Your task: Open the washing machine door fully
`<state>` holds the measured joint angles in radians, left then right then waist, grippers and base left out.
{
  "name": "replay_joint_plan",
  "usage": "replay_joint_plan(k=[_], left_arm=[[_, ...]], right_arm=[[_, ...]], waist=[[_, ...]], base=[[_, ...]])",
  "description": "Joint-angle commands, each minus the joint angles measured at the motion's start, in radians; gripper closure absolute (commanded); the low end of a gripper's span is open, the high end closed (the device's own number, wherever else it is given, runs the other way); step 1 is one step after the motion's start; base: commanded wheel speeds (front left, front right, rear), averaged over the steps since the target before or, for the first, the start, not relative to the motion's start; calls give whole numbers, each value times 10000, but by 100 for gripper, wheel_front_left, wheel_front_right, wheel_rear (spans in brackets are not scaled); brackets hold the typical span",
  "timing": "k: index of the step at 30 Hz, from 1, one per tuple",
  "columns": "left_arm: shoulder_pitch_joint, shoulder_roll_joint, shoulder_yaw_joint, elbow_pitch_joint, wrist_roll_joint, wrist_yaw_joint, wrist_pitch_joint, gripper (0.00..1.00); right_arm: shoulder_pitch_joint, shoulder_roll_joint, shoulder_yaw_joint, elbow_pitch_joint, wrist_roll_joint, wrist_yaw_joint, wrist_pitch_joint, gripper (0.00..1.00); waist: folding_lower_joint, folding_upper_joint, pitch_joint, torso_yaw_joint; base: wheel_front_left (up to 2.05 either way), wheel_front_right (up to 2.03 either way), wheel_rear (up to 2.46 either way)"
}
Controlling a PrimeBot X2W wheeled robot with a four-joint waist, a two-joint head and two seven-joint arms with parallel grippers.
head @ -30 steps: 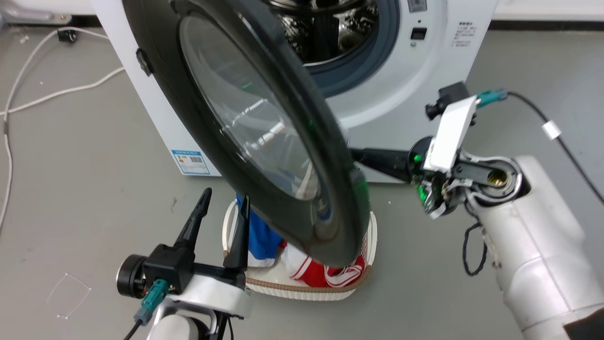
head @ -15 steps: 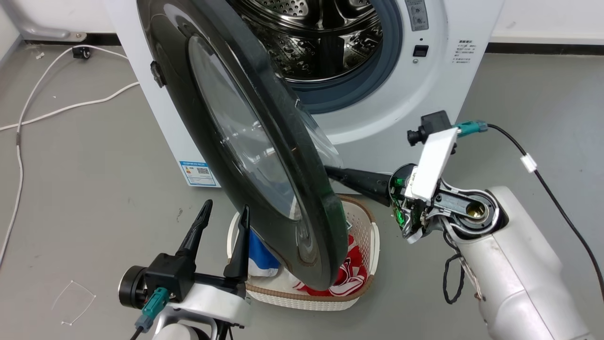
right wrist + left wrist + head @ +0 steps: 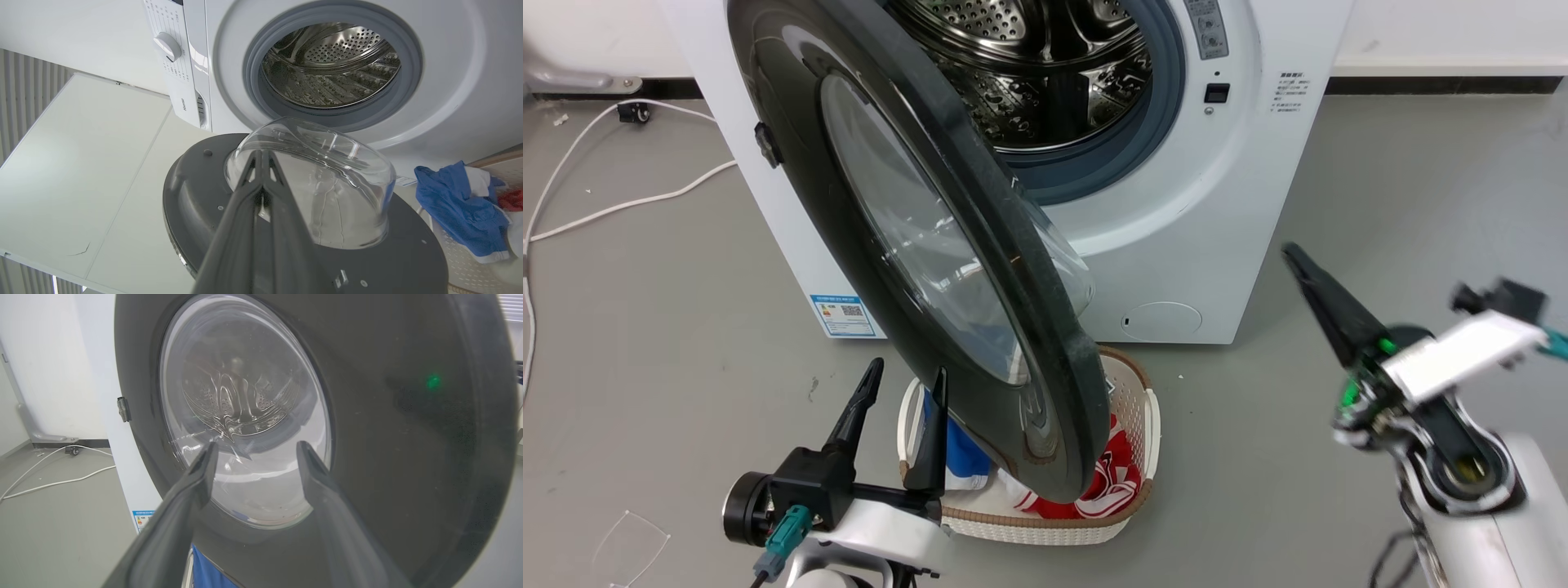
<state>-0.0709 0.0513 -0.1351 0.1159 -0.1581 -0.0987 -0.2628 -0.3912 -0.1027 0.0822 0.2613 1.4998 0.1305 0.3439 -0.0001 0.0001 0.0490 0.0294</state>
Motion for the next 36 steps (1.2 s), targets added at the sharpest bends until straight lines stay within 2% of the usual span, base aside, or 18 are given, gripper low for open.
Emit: replay_joint_plan(k=[1, 2, 3, 7, 8, 10, 13, 18, 24, 27, 32, 36], left_arm=[[90, -14, 5, 32, 110, -47, -28, 0], [108, -13, 22, 55, 122, -57, -28, 0], [131, -13, 39, 72, 135, -60, -28, 0], [223, -13, 170, 133, 173, -80, -29, 0], [223, -13, 170, 133, 173, -80, -29, 0], [256, -13, 259, 142, 194, -88, -28, 0], [310, -13, 348, 159, 230, -95, -29, 0], [386, -13, 532, 106, 246, -65, -29, 0], [353, -13, 711, 67, 360, -81, -29, 0], [342, -13, 800, 50, 411, -91, -29, 0], [326, -13, 855, 116, 452, -82, -28, 0], [328, -13, 858, 188, 512, -50, -28, 0]], right_arm=[[789, -163, -297, -472, -236, 4, -550, 83], [1121, -191, -460, -693, -295, 4, -840, 53], [1416, -207, -608, -937, -364, 4, -1131, 0], [2567, -338, -1002, -1611, -1093, 4, -2265, 0], [2567, -338, -1002, -1611, -1093, 4, -2265, 0], [2973, -498, -996, -1860, -1887, 4, -2879, 0], [3429, -782, -927, -2035, -3438, 4, -3778, 0], [3644, -1152, -1035, -2192, -6714, 4, -4869, 0], [3682, -831, -1390, -2759, -10333, 3, -4812, 0], [3821, -571, -1251, -2961, -11452, 3, -4435, 0], [3977, -305, -1013, -2695, -12662, 1, -4389, 0], [4028, -119, -881, -2345, -12871, 1, -4559, 0]], waist=[[1, -1, -51, -33], [1, -1, -81, -42], [1, -1, -110, -47], [1, -1, -227, -96], [1, -1, -227, -96], [1, -1, -268, -139], [1, -1, -383, -185], [1, -1, -435, -306], [1, -1, -411, -418], [1, -1, -386, -446], [1, -1, -380, -413], [1, -1, -351, -378]], base=[[0, 0, 0], [0, 0, 0], [0, 0, 0], [0, 0, 0], [0, 0, 0], [0, 0, 0], [0, 0, 0], [0, 0, 0], [0, 0, 0], [0, 0, 0], [0, 0, 0], [0, 0, 0]])
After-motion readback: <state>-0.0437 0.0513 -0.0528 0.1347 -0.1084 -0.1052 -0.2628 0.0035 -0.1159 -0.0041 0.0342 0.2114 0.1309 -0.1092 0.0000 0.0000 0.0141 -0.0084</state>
